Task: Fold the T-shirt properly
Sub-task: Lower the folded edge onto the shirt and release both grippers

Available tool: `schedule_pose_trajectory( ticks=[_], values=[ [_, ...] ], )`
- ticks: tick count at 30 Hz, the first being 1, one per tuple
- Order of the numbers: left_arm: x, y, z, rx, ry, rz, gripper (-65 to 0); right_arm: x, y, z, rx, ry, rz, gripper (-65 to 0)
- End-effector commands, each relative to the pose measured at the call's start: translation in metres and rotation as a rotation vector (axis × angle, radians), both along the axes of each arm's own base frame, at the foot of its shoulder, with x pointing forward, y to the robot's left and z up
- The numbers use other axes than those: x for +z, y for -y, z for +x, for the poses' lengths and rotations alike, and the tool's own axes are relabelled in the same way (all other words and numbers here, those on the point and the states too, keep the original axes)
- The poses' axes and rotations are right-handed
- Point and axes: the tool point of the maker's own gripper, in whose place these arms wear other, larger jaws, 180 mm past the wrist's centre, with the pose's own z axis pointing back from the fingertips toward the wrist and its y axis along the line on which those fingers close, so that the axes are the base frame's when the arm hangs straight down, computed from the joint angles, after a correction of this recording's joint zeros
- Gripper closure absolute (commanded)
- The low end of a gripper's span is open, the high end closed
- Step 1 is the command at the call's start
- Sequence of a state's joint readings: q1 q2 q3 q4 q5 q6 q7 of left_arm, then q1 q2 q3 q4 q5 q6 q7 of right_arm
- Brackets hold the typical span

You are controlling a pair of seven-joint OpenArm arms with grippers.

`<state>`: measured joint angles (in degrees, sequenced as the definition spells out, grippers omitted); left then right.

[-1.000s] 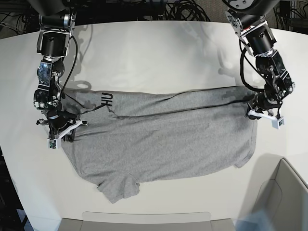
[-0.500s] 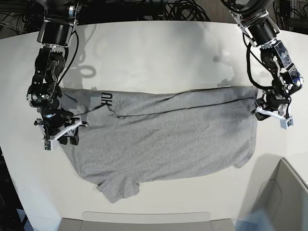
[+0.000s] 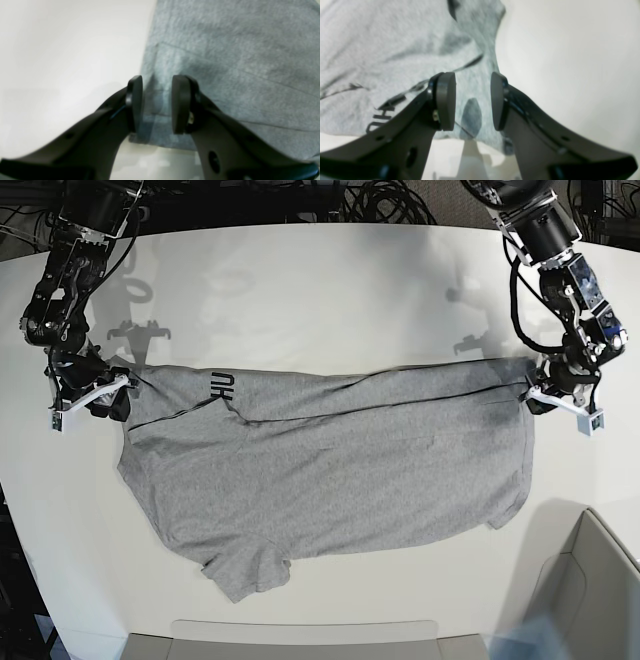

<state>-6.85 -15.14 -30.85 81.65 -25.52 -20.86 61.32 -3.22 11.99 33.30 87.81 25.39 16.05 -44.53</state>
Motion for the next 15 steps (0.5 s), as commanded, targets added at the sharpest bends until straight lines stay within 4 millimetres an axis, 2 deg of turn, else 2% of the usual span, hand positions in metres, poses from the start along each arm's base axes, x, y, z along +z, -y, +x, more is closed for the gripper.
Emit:
schedule_pose_trajectory(
  ticks=[1,4,10,12,15],
  values=[
    [0.017,-0.007,0.01,0.001,0.05,0.026,-21.0,0.012,0.003,0.004,0.003,0.045,-0.008,-23.4],
    [0.016,-0.007,0.01,0.001,0.049,0.026,-21.0,0.008,0.012,-0.007,-0.031,0.037,0.0,-23.4],
    [0.01,-0.007,0.003,0.0,0.03,0.026,-21.0,0.018,0.025,-0.003,-0.092,0.075,0.021,-23.3],
    [0.01,-0.007,0.002,0.0,0.029,0.026,-21.0,0.016,0.021,-0.003,-0.096,0.072,0.032,-23.3],
    [0.01,-0.007,0.002,0.0,0.029,0.026,-21.0,0.01,0.03,-0.006,-0.188,0.044,0.035,-23.3]
  ],
)
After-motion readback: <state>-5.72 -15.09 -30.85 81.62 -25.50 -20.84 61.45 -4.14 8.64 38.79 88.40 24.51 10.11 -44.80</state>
